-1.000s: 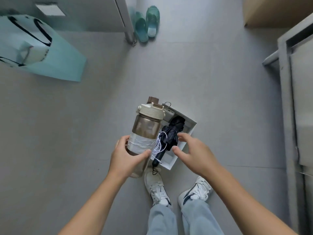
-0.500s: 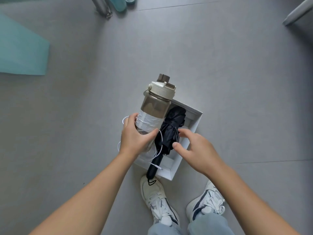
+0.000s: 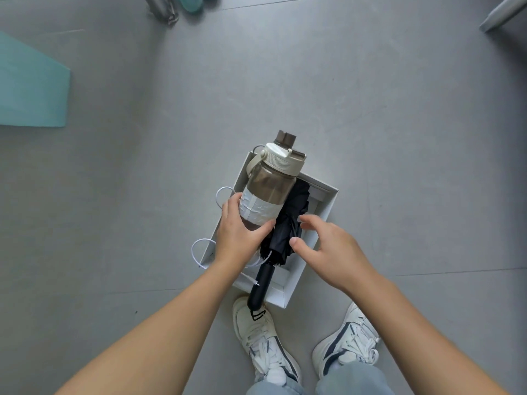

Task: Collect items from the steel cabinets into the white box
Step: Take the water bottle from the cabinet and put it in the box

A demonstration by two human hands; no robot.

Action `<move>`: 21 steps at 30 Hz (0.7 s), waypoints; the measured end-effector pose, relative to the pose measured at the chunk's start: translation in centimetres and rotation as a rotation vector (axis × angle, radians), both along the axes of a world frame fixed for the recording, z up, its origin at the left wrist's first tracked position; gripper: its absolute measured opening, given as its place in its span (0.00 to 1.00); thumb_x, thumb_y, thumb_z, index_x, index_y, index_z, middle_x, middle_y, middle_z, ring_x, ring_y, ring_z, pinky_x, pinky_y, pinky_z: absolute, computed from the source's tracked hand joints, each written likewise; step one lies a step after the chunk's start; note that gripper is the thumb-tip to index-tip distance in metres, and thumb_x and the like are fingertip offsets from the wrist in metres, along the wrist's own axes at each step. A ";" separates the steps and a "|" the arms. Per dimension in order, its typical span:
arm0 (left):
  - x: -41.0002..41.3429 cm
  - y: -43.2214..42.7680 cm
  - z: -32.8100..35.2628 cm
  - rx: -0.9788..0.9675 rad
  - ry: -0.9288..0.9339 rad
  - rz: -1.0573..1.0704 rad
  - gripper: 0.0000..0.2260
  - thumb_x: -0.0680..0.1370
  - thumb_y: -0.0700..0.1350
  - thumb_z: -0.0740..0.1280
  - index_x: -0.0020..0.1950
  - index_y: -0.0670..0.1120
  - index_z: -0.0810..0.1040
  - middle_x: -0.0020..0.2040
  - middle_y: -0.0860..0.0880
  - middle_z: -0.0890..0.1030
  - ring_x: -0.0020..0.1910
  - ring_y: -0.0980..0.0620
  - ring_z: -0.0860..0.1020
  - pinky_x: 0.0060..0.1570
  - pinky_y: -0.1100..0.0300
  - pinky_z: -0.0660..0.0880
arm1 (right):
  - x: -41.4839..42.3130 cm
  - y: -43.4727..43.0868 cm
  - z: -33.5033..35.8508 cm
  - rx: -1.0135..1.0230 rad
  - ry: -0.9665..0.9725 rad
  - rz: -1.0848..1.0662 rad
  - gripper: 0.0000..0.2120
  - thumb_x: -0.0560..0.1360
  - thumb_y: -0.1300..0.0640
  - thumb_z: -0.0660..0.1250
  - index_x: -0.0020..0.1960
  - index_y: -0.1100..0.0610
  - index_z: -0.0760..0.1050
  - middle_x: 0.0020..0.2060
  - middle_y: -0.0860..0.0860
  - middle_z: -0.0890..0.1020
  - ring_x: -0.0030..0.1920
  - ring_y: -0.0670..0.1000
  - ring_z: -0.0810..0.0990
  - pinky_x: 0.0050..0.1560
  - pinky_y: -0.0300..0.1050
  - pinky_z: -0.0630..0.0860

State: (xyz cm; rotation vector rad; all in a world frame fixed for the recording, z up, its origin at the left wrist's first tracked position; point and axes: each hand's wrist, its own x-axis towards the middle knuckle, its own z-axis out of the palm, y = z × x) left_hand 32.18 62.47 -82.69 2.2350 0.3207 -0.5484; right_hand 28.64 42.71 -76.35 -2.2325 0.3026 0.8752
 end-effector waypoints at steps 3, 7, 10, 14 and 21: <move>-0.1 0.6 -0.1 0.017 0.051 0.034 0.33 0.65 0.62 0.77 0.66 0.61 0.68 0.60 0.60 0.77 0.57 0.57 0.77 0.56 0.54 0.77 | 0.1 -0.1 0.1 -0.002 0.006 0.004 0.27 0.79 0.40 0.63 0.76 0.47 0.67 0.68 0.44 0.77 0.67 0.48 0.75 0.63 0.47 0.73; 0.9 1.3 -0.1 0.070 0.101 -0.045 0.30 0.64 0.65 0.76 0.63 0.62 0.69 0.53 0.61 0.80 0.52 0.56 0.79 0.50 0.55 0.78 | 0.3 -0.3 0.1 0.000 0.012 0.014 0.28 0.79 0.39 0.63 0.76 0.48 0.67 0.69 0.44 0.77 0.62 0.49 0.78 0.61 0.47 0.73; 1.4 1.4 0.0 0.041 0.166 -0.038 0.30 0.64 0.64 0.76 0.62 0.61 0.69 0.53 0.60 0.80 0.52 0.55 0.79 0.52 0.52 0.79 | 0.4 -0.3 0.6 0.002 0.008 0.003 0.28 0.79 0.39 0.63 0.76 0.47 0.67 0.69 0.43 0.77 0.59 0.50 0.79 0.60 0.47 0.73; 0.8 0.7 0.9 -0.019 0.195 -0.016 0.20 0.69 0.62 0.72 0.58 0.62 0.71 0.53 0.60 0.80 0.53 0.56 0.79 0.54 0.51 0.78 | 0.1 -0.1 1.5 0.008 0.000 0.004 0.28 0.79 0.39 0.63 0.76 0.47 0.66 0.68 0.43 0.77 0.56 0.51 0.80 0.59 0.47 0.73; -2.1 2.3 4.7 0.038 0.321 -0.060 0.25 0.80 0.62 0.59 0.70 0.48 0.73 0.66 0.54 0.75 0.64 0.55 0.73 0.63 0.55 0.69 | -0.9 0.1 3.9 -0.022 -0.025 0.077 0.28 0.79 0.39 0.63 0.76 0.49 0.67 0.68 0.46 0.78 0.68 0.50 0.74 0.61 0.48 0.73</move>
